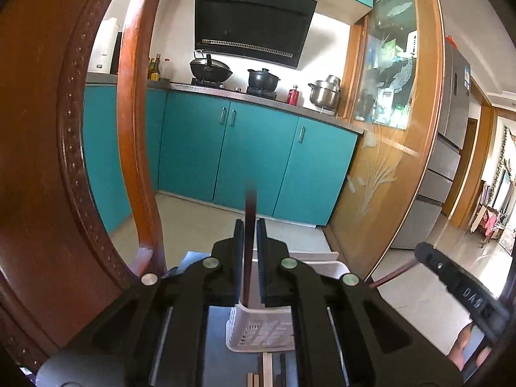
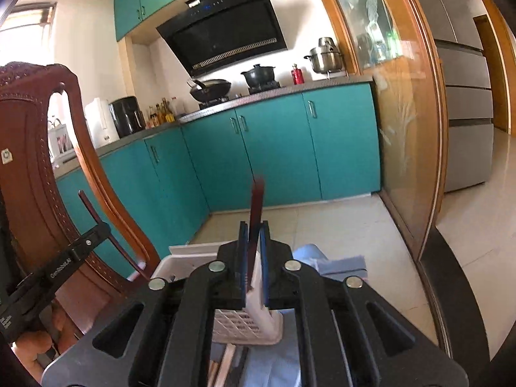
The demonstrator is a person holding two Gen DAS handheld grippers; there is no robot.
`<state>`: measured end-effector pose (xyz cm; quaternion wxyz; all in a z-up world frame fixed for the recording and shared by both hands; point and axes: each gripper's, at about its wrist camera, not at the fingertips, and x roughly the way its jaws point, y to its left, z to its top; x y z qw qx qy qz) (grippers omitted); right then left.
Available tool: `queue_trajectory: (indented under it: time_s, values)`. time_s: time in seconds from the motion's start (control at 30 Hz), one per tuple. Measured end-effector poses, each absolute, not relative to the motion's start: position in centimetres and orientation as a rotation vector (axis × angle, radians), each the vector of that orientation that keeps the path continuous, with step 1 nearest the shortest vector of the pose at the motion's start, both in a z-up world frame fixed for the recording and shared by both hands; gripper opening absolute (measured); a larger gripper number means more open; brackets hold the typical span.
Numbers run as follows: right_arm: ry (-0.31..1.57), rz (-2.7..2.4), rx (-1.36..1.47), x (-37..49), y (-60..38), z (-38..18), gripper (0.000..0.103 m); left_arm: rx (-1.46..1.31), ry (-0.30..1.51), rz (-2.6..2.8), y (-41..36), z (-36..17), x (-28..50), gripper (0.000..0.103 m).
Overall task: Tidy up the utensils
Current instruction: 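Lift both held chopsticks over the white holder and release them inside, then bring both open tools back down to the remaining chopsticks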
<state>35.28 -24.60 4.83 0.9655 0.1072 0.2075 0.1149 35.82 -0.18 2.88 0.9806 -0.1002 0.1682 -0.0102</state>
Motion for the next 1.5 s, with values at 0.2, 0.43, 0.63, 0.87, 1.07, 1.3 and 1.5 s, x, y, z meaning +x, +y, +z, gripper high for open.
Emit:
queue_trajectory:
  time_s: [0.2,0.43,0.63,0.87,1.07,1.3,1.5]
  values:
    - [0.360,0.289,0.297,31.6,-27.6,5.8,0.030,-0.248,0.222,-0.034,2.0,2.7,30.5,0.038]
    - [0.442,0.348,0.212,27.4,-27.0,0.8,0.030,-0.364,0.355,-0.015,5.4,-2.7,29.3,0.040]
    - [0.982,0.417,0.092,32.6,-19.4,-10.1,0.030,-0.375,0.718,-0.065,4.5,-9.3,34.0,0.040]
    - [1.062,0.353,-0.094,32.3,-15.1,-13.0,0.030,-0.370,0.900,-0.061,4.6,-13.3,35.3,0.048]
    - [1.130,0.330,-0.062,33.0,-17.3,-12.7,0.030,-0.254,0.994,-0.122,1.9,-15.1,35.3,0.052]
    - [1.111,0.292,0.035,33.5,-20.1,-12.3,0.030,-0.142,1.041,-0.152,-0.7,-16.2,35.6,0.052]
    - [1.113,0.276,0.000,33.8,-20.0,-12.7,0.031,-0.070,1.026,-0.137,-1.9,-16.3,35.3,0.053]
